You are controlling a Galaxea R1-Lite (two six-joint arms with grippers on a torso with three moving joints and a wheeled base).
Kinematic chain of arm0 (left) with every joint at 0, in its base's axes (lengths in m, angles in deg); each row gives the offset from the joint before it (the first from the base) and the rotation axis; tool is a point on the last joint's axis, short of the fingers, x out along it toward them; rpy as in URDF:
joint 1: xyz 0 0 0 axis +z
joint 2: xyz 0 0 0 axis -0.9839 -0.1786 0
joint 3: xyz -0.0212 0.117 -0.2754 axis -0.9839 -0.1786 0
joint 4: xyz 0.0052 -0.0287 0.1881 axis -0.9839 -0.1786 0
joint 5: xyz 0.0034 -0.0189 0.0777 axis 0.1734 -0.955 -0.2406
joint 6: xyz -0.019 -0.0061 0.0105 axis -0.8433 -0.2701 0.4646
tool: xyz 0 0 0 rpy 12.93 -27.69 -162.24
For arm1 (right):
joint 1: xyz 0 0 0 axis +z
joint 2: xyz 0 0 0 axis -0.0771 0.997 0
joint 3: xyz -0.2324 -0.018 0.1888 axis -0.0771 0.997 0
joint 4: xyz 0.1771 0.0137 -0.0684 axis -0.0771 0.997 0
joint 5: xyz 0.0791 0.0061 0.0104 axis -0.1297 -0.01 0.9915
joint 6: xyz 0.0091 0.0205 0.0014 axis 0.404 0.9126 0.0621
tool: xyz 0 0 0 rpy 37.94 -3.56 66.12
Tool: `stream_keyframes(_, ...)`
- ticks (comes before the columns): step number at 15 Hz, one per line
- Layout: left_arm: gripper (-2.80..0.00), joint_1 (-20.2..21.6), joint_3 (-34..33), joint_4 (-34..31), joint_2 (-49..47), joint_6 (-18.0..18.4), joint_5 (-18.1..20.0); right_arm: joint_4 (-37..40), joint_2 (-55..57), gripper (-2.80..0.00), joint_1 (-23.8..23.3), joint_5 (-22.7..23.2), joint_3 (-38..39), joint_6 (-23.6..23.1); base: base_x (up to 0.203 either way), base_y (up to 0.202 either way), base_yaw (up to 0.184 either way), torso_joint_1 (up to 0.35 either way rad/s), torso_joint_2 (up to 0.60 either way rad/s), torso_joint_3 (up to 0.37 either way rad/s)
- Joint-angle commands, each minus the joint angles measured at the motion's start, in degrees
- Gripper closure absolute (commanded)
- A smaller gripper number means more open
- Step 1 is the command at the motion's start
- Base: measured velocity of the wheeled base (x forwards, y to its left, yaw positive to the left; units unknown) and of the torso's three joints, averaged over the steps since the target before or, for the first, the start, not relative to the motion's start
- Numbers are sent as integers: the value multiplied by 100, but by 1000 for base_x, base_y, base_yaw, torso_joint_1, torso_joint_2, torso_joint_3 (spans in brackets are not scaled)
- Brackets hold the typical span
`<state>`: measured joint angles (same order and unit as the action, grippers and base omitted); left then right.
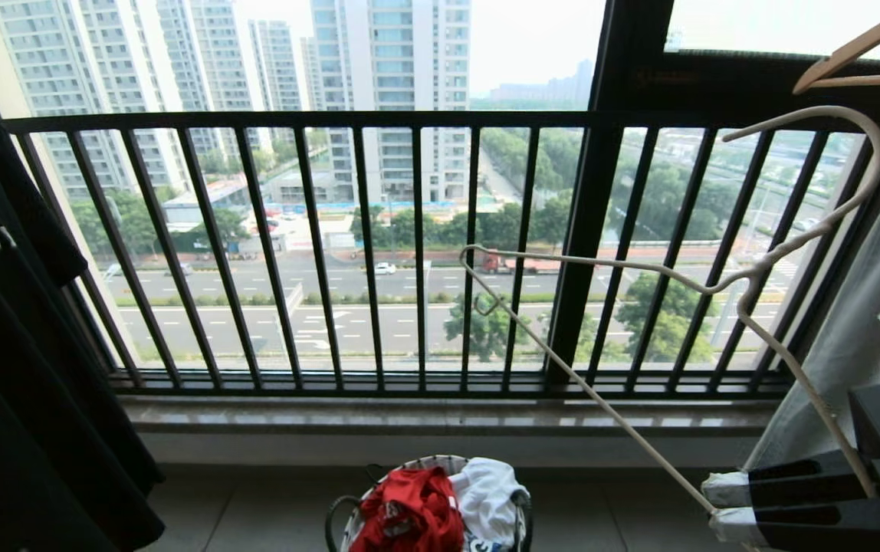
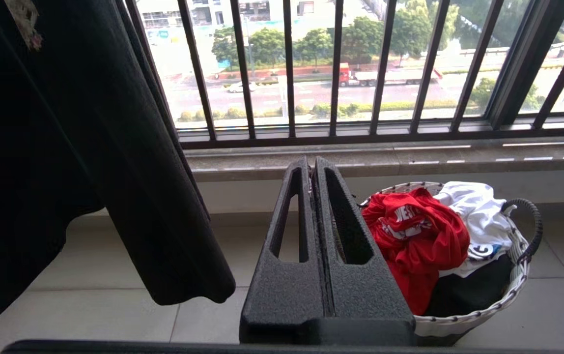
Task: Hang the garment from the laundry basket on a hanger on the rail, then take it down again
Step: Pick up clothes from the basket
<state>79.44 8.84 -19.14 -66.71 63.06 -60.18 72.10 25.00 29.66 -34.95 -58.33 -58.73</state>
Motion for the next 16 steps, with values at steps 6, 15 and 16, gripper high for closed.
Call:
stream_keyframes(6, 0, 0, 0, 0, -4, 0, -1, 11, -72, 0, 2, 17, 25, -20, 0, 0, 0, -169, 480, 316)
stream_keyframes(15, 0, 0, 0, 0, -4, 0, 1, 11, -131, 0, -1, 17, 75, -108, 0, 0, 0, -105, 454, 347)
stream_keyframes(16, 0, 0, 0, 0, -4, 0, -3, 11, -139, 0, -3, 17, 74, -108, 0, 0, 0, -34, 403, 346)
